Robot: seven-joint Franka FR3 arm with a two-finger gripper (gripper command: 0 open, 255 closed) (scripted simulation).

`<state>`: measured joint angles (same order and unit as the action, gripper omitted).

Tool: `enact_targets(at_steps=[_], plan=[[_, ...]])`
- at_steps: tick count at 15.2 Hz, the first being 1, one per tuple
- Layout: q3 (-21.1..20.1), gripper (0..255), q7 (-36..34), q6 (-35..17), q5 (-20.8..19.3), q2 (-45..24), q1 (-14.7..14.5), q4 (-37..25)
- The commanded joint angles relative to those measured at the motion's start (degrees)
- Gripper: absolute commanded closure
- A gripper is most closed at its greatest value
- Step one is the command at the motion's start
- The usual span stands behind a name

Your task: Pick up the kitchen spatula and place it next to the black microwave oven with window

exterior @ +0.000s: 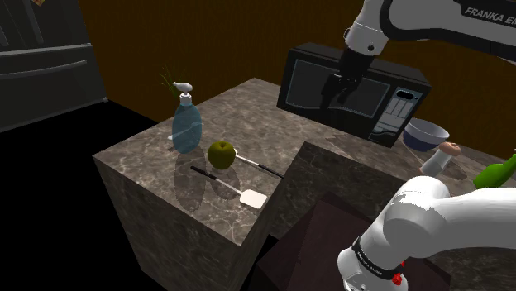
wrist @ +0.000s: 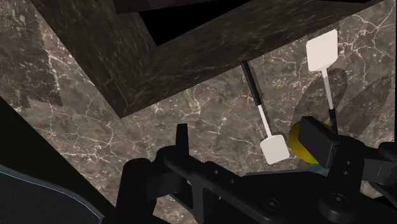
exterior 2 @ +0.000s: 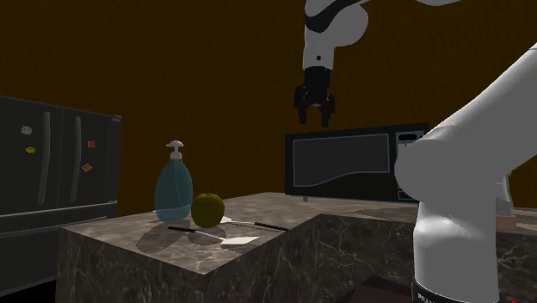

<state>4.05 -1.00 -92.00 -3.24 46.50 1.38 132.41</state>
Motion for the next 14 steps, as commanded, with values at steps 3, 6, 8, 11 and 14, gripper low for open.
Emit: enact_targets(at_steps=[3,6,8,11,14], plan=[[-1.13,0,-0.45,-2.95,0.82,-1.52,-1.03,1.63],[-2.85,0,-1.08,-7.42,2.01,-4.22,-2.60,3.65],[-4.00,0,-1.48,-10.42,2.75,-6.31,-3.66,4.72],[-5.77,0,-2.03,-14.91,3.79,-9.86,-5.20,5.88],[-7.55,0,-2.57,-19.35,4.67,-13.87,-6.71,6.51]])
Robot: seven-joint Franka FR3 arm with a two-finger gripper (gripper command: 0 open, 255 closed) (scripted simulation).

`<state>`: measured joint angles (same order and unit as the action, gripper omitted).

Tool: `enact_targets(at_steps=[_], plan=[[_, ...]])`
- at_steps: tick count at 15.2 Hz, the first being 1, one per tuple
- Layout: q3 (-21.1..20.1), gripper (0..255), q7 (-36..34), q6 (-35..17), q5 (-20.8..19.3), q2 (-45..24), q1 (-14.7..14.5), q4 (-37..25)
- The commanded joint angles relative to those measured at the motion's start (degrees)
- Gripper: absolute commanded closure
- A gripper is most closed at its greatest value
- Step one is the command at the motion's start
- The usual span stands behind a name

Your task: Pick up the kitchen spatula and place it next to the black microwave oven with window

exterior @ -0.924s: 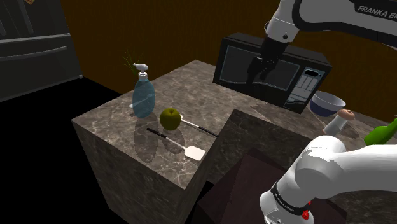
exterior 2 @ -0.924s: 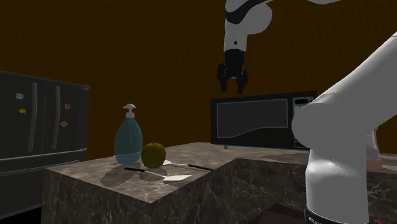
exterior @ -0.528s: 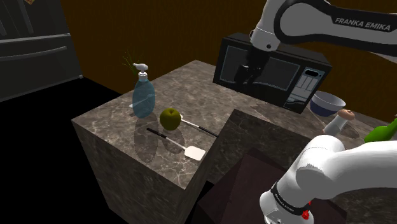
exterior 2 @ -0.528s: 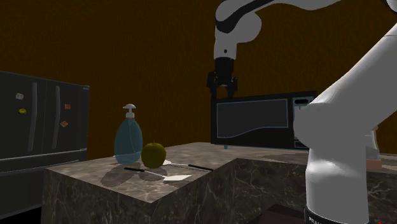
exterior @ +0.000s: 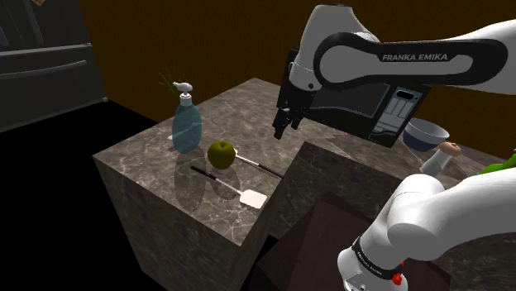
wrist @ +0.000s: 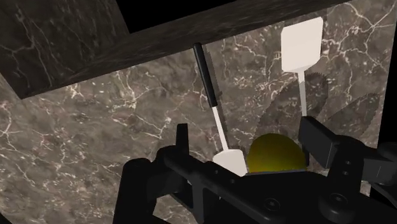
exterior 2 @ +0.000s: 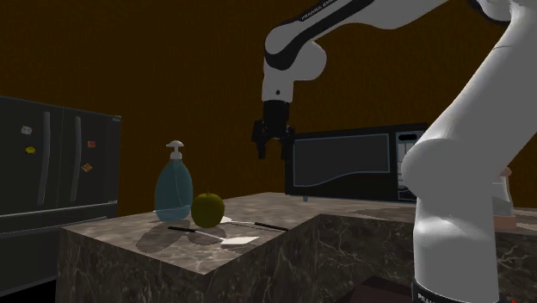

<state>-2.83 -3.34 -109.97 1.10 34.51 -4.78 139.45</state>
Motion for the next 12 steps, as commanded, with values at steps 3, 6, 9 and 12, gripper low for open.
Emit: enact_targets(at_steps=[3,6,9,12], plan=[[-2.48,0,-0.79,-5.72,1.03,-6.31,-1.96,-0.43],[-4.31,0,-1.40,-9.88,1.45,-11.10,-3.27,-0.87],[-6.13,0,-2.12,-13.83,1.53,-16.18,-4.47,-1.83],[-7.95,0,-3.00,-17.48,1.17,-21.51,-5.55,-3.30]])
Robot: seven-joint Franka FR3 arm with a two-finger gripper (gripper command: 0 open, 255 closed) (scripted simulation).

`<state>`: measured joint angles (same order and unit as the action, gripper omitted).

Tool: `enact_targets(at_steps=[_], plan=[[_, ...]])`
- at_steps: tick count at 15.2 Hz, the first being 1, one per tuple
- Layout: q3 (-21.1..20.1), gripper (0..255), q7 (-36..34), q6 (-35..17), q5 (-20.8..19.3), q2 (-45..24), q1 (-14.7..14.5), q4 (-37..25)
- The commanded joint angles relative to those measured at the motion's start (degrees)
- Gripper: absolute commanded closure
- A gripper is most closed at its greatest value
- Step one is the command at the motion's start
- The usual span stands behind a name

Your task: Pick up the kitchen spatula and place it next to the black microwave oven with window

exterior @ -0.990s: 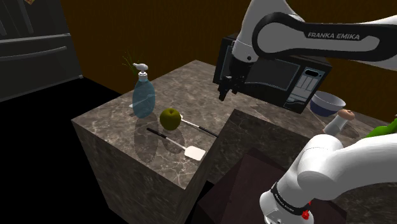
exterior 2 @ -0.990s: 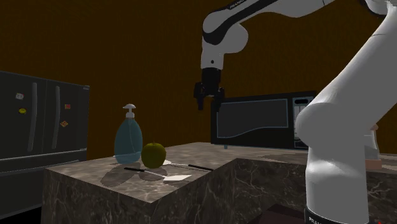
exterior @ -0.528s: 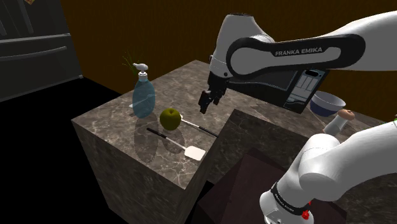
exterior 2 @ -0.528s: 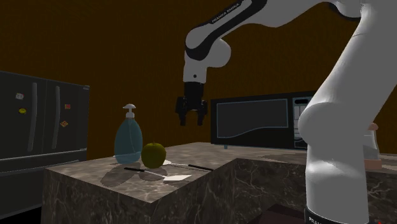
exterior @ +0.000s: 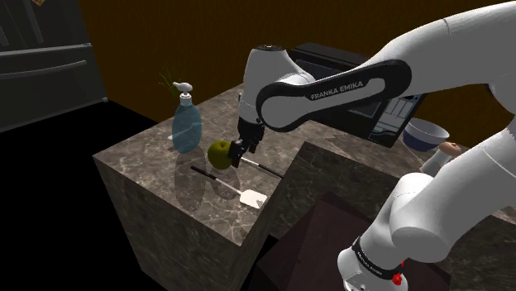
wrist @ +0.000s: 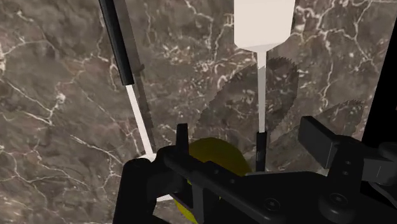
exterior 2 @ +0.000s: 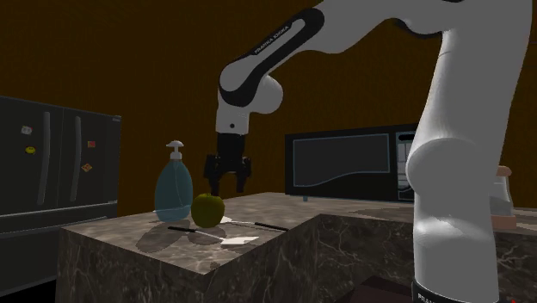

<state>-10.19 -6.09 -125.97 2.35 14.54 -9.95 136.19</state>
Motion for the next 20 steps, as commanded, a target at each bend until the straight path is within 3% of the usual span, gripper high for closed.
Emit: enact_targets(at_steps=[1,5,12,20], plan=[[-1.18,0,-0.59,-2.62,-0.31,-3.35,-0.73,-0.63],[-3.15,0,-2.05,-6.38,-1.67,-10.04,-1.98,-3.23],[-3.26,0,-2.95,-11.81,-2.91,-13.83,-1.91,-1.49],[-3.26,0,-3.03,-12.24,-3.03,-14.16,-1.92,-1.38]])
